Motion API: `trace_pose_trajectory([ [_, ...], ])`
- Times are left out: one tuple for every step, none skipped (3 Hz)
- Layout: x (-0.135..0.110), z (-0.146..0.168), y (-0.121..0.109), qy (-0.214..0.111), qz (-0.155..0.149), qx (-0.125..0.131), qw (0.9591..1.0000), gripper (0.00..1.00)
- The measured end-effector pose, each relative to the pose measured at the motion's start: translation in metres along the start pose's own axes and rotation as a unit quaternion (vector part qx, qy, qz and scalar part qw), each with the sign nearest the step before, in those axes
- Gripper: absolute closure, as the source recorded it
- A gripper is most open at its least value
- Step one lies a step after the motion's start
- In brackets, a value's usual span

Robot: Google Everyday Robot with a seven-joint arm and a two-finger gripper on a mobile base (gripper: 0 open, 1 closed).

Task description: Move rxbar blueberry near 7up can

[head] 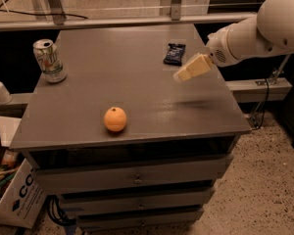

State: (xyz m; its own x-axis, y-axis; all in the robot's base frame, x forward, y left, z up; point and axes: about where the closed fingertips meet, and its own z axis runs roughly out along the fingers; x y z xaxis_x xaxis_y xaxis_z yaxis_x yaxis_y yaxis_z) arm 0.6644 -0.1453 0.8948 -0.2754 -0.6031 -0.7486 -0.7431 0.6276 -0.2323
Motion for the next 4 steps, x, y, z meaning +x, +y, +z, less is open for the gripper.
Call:
trace_pose_trajectory([
  [-0.007,0.027,-0.011,-0.033,0.008,0.005,0.9994,0.00],
  [-0.012,0.068,-0.031,-0.064,0.019,-0.007,0.9977,0.00],
  [-0.012,0.103,-0.043,-0.079,0.030,-0.028,0.9960,0.00],
  [-0.011,0.123,-0.054,-0.087,0.036,-0.035,0.9949,0.00],
])
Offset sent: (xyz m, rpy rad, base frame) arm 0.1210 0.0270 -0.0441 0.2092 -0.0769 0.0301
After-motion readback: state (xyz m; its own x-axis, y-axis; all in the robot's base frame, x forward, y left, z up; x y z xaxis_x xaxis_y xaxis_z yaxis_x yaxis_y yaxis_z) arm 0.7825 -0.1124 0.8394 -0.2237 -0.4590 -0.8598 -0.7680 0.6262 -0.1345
